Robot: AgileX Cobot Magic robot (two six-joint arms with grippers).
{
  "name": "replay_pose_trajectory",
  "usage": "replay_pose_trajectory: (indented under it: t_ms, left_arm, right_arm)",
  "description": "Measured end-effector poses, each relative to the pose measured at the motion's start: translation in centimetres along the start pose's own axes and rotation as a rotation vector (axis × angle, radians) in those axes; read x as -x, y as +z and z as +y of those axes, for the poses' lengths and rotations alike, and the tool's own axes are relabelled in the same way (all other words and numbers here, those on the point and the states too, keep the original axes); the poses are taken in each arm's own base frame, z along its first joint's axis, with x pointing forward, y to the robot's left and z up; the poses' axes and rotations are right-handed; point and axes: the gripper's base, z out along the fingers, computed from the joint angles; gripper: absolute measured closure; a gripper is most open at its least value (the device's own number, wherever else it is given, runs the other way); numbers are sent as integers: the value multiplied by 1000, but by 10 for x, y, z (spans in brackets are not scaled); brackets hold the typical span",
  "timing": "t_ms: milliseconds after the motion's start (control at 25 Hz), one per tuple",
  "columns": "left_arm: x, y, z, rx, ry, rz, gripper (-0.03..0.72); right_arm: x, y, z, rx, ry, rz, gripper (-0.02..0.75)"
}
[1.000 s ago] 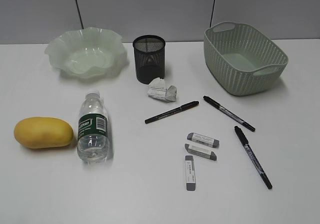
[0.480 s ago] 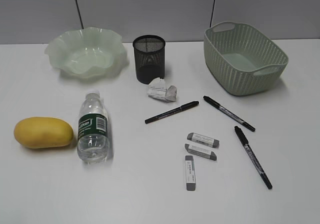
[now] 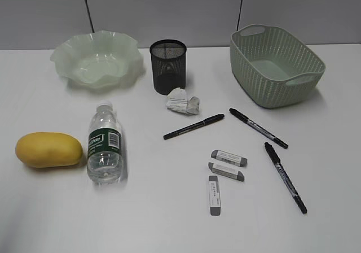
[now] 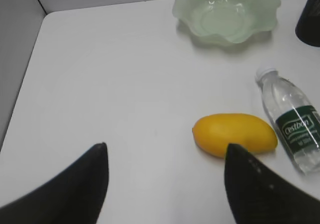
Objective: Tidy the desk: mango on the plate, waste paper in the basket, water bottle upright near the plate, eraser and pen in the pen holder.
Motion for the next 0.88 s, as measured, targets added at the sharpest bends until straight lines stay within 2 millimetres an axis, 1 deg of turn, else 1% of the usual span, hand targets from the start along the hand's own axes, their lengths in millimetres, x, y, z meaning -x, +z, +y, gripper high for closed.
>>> replay_pose_trajectory:
  t_ms: [80,120,200,280,400,520,560,640,760,880]
  left_arm:
    - [18,23,2,5,21,68,138]
    - [27,39,3,12,51,122,138]
    - [39,63,4,31,145,221,138]
    - [51,81,1,42,257,298,138]
    - [72,111,-9,28,405,365,138]
    - [86,136,-30,-26,545,384,138]
    - [88,142,-38,-52,601,385,138]
    - [86,157,-55,-106,725,410,138]
    - [76,177,-76,-165,899,456,138]
    - [66,192,-92,-190,1005,495,157]
  right_arm:
    - [0,0,0,0,0,0,253]
    - [0,0,0,0,0,0,253]
    - [0,0,0,0,0,0,253]
    - [0,0,0,0,0,0,253]
    - [0,0,0,1,1,1,257]
    - [0,0,0,1,1,0,259]
    - [0,0,0,1,1,0,259]
    - [0,0,0,1,1,0,260]
    - [0,0,0,1,1,0,260]
    - [0,0,0,1,1,0,260]
